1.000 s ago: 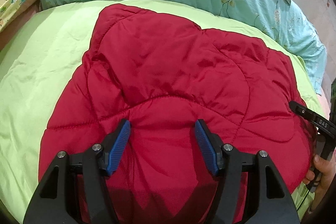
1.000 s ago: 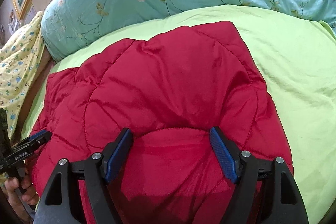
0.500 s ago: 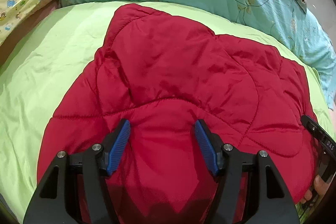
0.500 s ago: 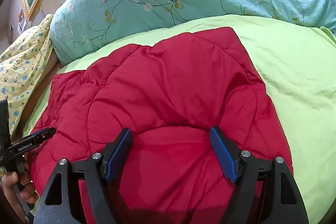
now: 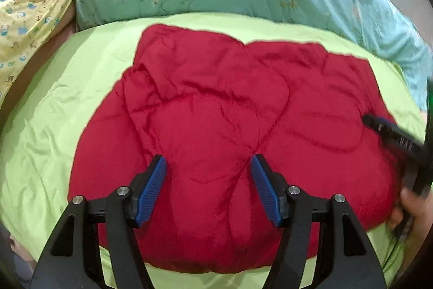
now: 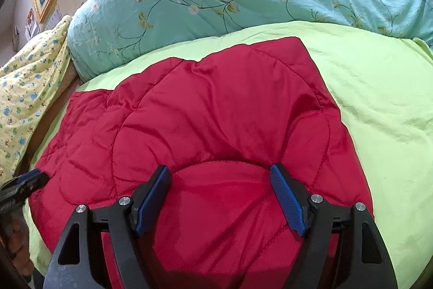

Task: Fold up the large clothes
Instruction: 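Press and smooth the folded jacket flat with both grippers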

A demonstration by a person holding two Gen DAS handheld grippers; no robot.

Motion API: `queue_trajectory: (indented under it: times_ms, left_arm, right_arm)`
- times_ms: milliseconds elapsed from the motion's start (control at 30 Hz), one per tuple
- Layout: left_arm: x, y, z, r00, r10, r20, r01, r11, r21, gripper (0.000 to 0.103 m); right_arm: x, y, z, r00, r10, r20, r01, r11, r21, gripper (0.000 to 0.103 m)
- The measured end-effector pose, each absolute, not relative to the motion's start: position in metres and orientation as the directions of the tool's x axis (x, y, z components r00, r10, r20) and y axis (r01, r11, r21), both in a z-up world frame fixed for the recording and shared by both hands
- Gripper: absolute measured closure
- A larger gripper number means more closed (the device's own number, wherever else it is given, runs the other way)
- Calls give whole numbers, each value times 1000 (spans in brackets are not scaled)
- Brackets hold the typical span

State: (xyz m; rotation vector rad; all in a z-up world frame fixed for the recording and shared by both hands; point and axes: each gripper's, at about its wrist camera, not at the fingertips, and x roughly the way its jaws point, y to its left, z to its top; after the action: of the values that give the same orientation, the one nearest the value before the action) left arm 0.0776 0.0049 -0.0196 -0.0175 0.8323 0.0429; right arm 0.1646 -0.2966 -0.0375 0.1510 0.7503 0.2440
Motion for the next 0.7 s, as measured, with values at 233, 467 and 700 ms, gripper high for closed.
queue_trajectory:
  times_ms: [233, 467, 700]
  left_arm:
    - [84, 13, -32, 676, -2, -737, -20, 1000, -22, 30]
    - [83, 13, -37, 693, -11, -721, -5, 1000, -19, 28]
    - [81, 10, -39, 696, 0, -718, -4, 1000, -4, 28]
  right_arm:
    - [133, -282, -12, 732, 178, -657, -125, 984, 128, 24]
    - [79, -258, 0, 706, 194, -681, -170, 980, 103, 23]
    - [80, -249, -7, 693, 124, -710, -123, 991, 53, 23]
